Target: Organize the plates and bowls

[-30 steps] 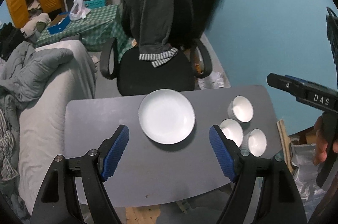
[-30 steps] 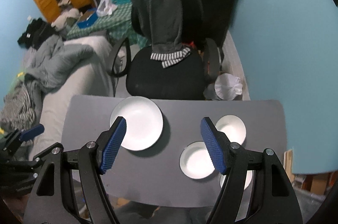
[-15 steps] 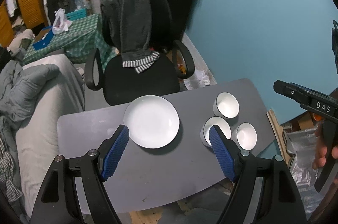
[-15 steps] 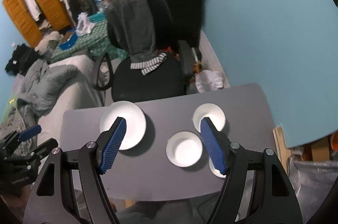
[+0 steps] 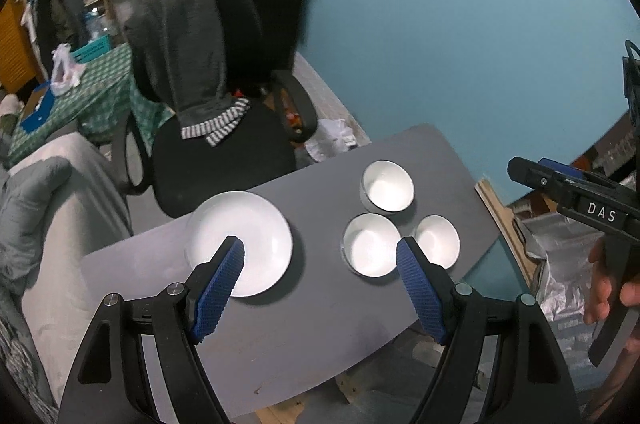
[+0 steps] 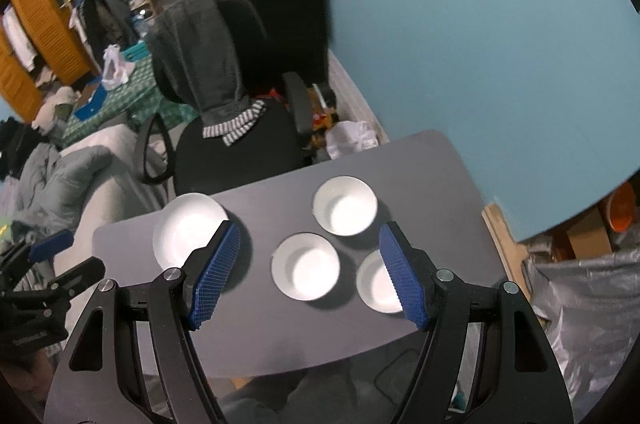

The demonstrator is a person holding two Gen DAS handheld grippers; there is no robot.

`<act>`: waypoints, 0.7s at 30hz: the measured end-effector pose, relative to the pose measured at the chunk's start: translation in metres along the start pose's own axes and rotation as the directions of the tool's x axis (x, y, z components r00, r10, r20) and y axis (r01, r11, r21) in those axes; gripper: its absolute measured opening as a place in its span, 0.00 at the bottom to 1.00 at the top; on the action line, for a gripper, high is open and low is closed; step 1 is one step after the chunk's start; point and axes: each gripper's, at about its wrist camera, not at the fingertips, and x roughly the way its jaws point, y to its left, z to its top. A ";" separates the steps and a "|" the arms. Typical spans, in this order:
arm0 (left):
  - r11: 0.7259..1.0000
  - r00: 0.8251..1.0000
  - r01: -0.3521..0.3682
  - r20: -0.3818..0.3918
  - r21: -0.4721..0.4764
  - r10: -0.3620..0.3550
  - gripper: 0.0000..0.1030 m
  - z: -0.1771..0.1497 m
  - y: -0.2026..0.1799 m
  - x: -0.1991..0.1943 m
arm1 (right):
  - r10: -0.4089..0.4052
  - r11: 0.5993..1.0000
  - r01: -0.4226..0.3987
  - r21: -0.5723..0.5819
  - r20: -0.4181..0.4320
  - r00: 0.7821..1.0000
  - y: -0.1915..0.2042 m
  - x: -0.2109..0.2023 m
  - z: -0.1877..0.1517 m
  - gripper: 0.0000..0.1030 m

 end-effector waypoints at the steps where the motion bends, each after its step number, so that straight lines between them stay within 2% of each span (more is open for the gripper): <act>1: 1.000 1.000 0.008 -0.004 0.008 -0.008 0.77 0.002 -0.003 0.002 | -0.005 1.000 0.005 0.007 0.000 1.000 -0.004 0.000 -0.002 0.70; 12: 0.995 0.997 0.067 -0.046 0.078 -0.064 0.77 0.015 -0.039 0.020 | -0.062 0.994 0.063 0.093 -0.009 0.998 -0.041 -0.006 -0.008 0.70; 21: 0.993 0.995 0.072 -0.082 0.098 -0.064 0.77 0.026 -0.057 0.041 | -0.075 0.990 0.081 0.119 -0.049 0.996 -0.064 0.007 -0.008 0.70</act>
